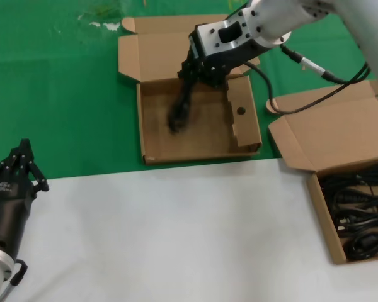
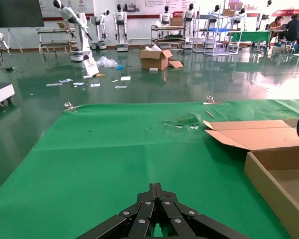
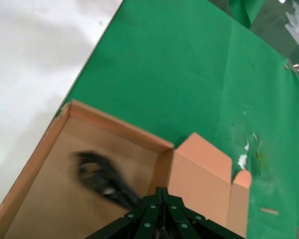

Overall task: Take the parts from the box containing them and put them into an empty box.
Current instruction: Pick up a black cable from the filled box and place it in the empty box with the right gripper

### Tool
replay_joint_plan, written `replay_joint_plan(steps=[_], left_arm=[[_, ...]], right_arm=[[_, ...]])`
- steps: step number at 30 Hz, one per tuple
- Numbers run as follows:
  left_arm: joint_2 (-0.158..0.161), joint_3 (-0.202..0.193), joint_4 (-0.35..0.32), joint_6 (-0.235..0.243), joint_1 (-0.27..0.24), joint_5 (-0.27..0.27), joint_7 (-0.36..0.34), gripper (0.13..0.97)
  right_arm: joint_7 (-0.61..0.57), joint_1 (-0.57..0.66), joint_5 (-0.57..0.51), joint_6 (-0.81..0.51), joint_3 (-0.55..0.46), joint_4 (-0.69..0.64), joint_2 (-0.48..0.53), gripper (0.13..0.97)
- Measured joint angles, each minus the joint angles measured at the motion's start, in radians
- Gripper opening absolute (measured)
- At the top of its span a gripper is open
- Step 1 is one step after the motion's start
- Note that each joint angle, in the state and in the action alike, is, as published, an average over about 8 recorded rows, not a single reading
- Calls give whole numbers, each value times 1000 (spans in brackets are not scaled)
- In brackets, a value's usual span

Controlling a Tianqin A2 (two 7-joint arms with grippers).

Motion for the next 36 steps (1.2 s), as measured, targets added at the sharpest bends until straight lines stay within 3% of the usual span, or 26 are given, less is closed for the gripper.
replay_joint_plan(steps=[9, 19, 36], left_arm=[[0, 0, 0, 0, 0, 0, 0, 140], [0, 0, 0, 0, 0, 0, 0, 140], [0, 0, 0, 0, 0, 0, 0, 140]], right_arm=[[-122, 35, 38, 75, 15, -220, -89, 140], [-170, 53, 66, 119, 20, -331, -127, 140], [13, -41, 29, 69, -18, -45, -34, 140]])
